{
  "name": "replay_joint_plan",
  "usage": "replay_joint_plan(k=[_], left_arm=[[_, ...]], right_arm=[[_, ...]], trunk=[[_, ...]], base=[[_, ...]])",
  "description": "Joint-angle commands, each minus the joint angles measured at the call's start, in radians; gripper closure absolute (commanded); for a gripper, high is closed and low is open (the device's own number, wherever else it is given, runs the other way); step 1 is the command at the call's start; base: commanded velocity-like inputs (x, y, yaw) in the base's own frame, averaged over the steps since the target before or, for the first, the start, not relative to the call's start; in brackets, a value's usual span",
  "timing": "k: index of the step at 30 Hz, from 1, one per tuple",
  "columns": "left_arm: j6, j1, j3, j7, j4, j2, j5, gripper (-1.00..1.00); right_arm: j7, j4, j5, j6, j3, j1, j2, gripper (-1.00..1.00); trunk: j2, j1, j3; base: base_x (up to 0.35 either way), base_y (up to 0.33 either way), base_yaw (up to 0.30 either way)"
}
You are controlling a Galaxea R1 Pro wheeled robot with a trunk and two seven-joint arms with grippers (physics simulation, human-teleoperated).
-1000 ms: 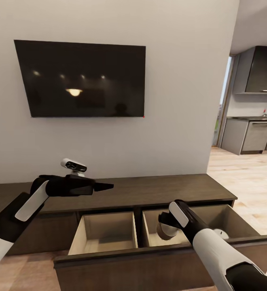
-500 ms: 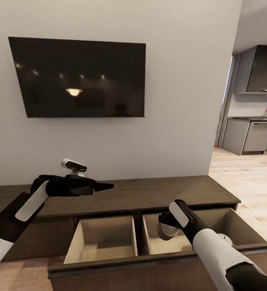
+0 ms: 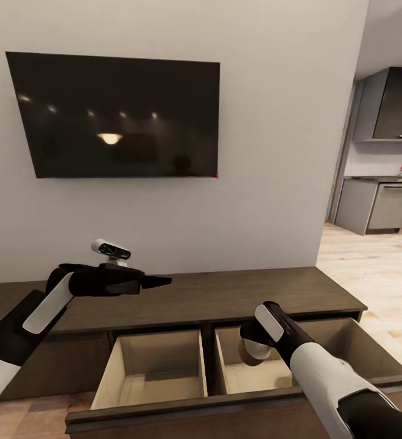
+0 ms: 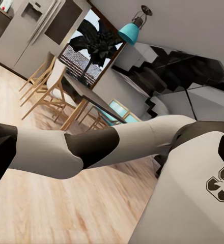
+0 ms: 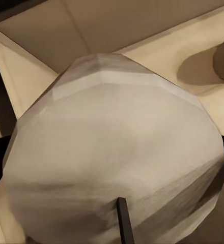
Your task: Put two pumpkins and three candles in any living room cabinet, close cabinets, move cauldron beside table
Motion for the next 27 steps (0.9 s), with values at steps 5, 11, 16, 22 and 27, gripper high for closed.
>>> replay_joint_plan(k=[5,11,16,22,27], left_arm=[[0.006,-0.001,-0.002,-0.001,0.000,0.001,0.004,-1.00],[0.006,-0.001,-0.002,-0.001,0.000,0.002,0.004,-1.00],[0.006,-0.001,-0.002,-0.001,-0.006,0.002,0.004,-1.00],[0.006,-0.001,-0.002,-0.001,-0.011,0.002,0.004,-1.00],[0.006,-0.001,-0.002,-0.001,-0.022,0.002,0.004,-1.00]], right_arm=[[-0.010,0.000,-0.010,0.001,0.006,-0.001,-0.001,1.00],[-0.010,0.001,-0.010,0.001,0.006,-0.001,-0.001,1.00],[-0.010,0.002,-0.010,0.001,0.006,-0.001,-0.001,1.00],[-0.010,0.003,-0.010,0.002,0.006,-0.001,-0.001,1.00],[-0.010,0.003,-0.010,0.003,0.006,-0.002,-0.002,1.00]], trunk=[[-0.001,0.000,-0.001],[-0.001,0.001,-0.013],[-0.002,0.004,-0.032],[-0.004,0.006,-0.055],[-0.005,0.008,-0.075]], base=[[0.033,0.000,0.000],[0.005,0.000,0.000],[0.001,0.000,0.000],[0.000,0.000,0.000],[0.000,0.000,0.000]])
